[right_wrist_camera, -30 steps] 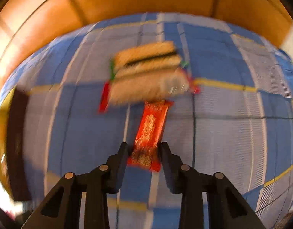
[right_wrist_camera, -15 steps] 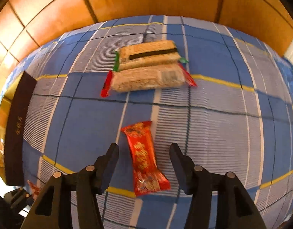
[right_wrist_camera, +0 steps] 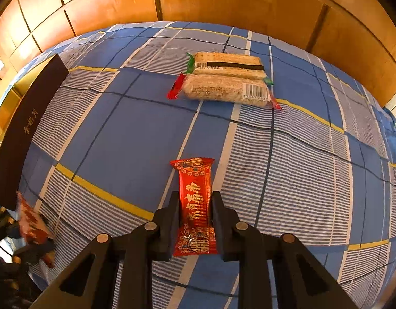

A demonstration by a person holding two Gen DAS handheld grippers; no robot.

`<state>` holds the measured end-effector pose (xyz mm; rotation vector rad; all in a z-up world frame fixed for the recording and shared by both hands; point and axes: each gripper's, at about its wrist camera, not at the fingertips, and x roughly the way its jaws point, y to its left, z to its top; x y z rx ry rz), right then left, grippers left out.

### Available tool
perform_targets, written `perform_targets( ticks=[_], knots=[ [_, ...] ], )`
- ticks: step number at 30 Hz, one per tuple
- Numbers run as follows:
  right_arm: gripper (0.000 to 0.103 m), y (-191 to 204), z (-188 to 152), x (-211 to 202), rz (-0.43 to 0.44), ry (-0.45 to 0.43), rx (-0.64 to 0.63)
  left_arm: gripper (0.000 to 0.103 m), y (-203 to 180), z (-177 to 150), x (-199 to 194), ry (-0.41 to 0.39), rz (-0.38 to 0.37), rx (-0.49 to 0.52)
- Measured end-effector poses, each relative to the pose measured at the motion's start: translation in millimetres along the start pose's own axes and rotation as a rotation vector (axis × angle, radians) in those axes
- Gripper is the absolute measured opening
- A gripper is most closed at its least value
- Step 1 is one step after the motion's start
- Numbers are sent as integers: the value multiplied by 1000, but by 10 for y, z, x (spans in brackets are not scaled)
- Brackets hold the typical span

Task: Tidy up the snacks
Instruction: 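Carry the chocolate packet over the tray with the left gripper and release it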

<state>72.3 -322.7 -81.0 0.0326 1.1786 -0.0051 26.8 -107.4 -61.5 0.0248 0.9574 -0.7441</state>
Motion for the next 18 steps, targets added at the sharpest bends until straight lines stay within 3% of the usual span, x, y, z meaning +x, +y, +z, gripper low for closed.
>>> perform_targets(
  ticks=[5, 10, 18],
  knots=[
    [23, 121, -84, -20, -25, -35, -31, 23, 320, 182, -534, -107, -28, -120],
    [23, 102, -139, -75, -13, -52, -28, 23, 1025, 307, -1107, -193, 44, -317],
    [23, 90, -146, -81, -10, -64, -27, 23, 2261, 286, -1317, -157, 249, -600]
  ],
)
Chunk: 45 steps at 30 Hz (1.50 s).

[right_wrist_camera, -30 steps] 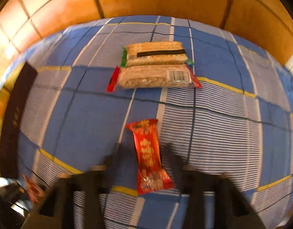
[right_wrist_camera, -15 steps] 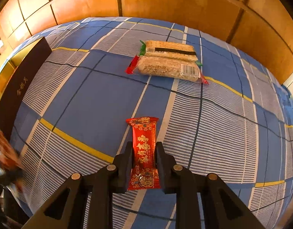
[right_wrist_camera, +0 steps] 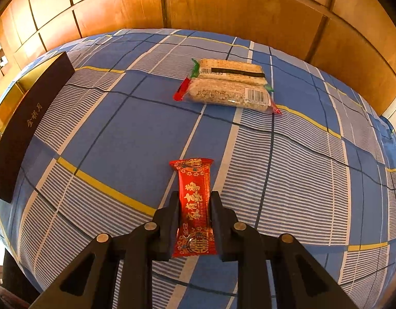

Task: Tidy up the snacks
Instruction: 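Carry the chocolate packet over the tray with the left gripper and release it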

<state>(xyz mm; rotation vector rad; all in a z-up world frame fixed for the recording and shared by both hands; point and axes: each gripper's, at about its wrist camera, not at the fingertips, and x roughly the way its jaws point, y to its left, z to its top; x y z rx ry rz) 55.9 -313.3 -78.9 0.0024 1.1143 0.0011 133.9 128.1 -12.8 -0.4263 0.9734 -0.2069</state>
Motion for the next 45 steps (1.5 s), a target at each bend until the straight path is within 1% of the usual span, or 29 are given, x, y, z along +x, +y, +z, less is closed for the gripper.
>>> perform_targets(
  ticks=[3, 6, 8, 12, 14, 18, 20, 21, 22, 27, 31, 35, 39, 45],
  knots=[
    [23, -12, -3, 3, 2, -3, 4, 23, 255, 139, 173, 16, 56, -62],
    [23, -14, -3, 2, 0, -2, 7, 23, 432, 166, 379, 48, 98, -124],
    [23, -11, -1, 4, -2, -3, 6, 25, 455, 129, 470, 65, 126, -137],
    [24, 0, 1, 9, -7, -5, 8, 30, 426, 46, 536, 72, 142, -128],
    [24, 7, 2, 10, -10, -7, 9, 30, 425, 9, 516, 61, 155, -135],
    [24, 19, -5, 14, -17, -12, 11, 30, 282, -113, 298, -19, 253, -75],
    [24, 27, -13, 12, -19, -18, 14, 33, 222, -155, 204, -48, 278, -50],
    [24, 30, -17, 11, -20, -20, 15, 38, 166, -204, 136, -70, 288, -35],
    [24, 33, -20, 9, -21, -22, 17, 41, 144, -227, 90, -82, 288, -27],
    [24, 53, -37, -2, -28, -31, 23, 41, -89, -428, -91, -124, 274, 50],
    [24, 65, -45, -14, -24, -31, 26, 44, -287, -581, -172, -134, 253, 113],
    [23, 84, -59, -27, -18, -33, 25, 45, -415, -678, -212, -139, 237, 158],
    [23, 102, -74, -43, -8, -34, 26, 46, -456, -753, -239, -132, 226, 164],
    [23, 141, -87, -59, 22, -29, 43, 46, -408, -816, -234, -117, 229, 151]
  ],
)
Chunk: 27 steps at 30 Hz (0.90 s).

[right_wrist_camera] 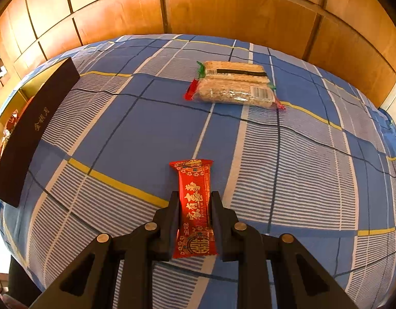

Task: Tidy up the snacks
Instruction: 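Carry the chocolate packet over the tray with the left gripper and release it, then lower the red candy packet into the tray and open the right gripper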

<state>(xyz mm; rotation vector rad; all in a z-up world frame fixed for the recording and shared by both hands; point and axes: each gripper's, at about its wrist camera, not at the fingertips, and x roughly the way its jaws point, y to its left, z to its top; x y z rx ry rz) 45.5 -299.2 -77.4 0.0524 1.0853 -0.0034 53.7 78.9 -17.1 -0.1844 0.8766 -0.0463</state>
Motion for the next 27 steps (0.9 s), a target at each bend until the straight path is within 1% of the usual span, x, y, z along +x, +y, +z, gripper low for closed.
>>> perform_targets(
  ticks=[10, 14, 17, 20, 24, 27],
  knots=[
    [23, 321, 84, 19, 104, 41, -39, 46, 153, -41, 15, 4, 16, -29],
    [22, 448, 123, 31, 131, 54, -53, 46, 239, -60, 27, 7, 25, -46],
    [22, 541, 170, 6, 186, 68, -51, 46, 290, -76, 29, 3, 37, -52],
    [22, 709, 256, -85, 219, 49, -77, 46, 359, -80, 32, 3, 38, -72],
    [22, 1028, 451, -303, 300, -1, -134, 46, 436, -77, 30, -1, 43, -94],
    [22, 1378, 623, -450, 359, -40, -201, 46, 452, -78, 26, -3, 40, -98]
  ],
)
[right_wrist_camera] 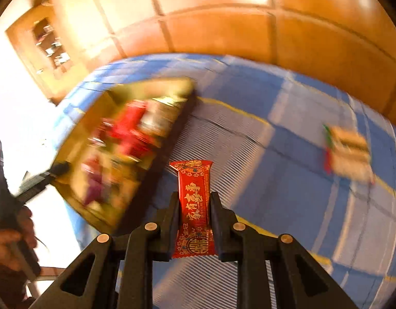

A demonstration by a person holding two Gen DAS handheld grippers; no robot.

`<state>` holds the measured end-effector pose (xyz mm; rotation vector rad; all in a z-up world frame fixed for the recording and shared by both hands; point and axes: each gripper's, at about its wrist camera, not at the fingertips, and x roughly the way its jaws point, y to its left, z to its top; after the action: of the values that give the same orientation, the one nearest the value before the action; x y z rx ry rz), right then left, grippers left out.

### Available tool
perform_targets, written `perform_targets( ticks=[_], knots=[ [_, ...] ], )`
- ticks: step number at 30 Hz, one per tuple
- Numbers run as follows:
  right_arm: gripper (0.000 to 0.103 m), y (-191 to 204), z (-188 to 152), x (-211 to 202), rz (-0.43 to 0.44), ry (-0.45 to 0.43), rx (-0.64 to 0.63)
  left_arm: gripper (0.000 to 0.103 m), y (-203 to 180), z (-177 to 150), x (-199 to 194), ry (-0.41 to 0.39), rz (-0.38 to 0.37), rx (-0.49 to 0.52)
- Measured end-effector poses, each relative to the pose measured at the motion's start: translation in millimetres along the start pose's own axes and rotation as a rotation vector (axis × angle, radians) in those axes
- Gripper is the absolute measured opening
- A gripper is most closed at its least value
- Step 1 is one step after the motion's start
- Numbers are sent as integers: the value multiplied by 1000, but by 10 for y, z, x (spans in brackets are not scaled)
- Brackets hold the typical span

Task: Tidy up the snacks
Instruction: 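Lower the red candy packet into the tray and open the right gripper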

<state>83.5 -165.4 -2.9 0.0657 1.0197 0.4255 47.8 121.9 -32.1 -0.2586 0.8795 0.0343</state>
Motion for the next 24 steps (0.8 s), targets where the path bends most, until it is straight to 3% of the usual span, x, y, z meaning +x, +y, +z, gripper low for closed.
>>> perform_targets(
  ticks=[4, 10, 18, 24],
  knots=[
    [22, 517, 340, 104, 62, -19, -91, 46, 1, -1, -5, 0, -5, 2],
    [22, 1003, 599, 474, 39, 10, -185, 46, 44, 1, -15, -3, 3, -1],
    [25, 1055, 567, 1089, -134, 129, -271, 46, 108, 4, 16, 8, -2, -16],
    [26, 1007, 490, 1032, -105, 102, -246, 46, 117, -1, 35, 16, 1, -21]
  ],
)
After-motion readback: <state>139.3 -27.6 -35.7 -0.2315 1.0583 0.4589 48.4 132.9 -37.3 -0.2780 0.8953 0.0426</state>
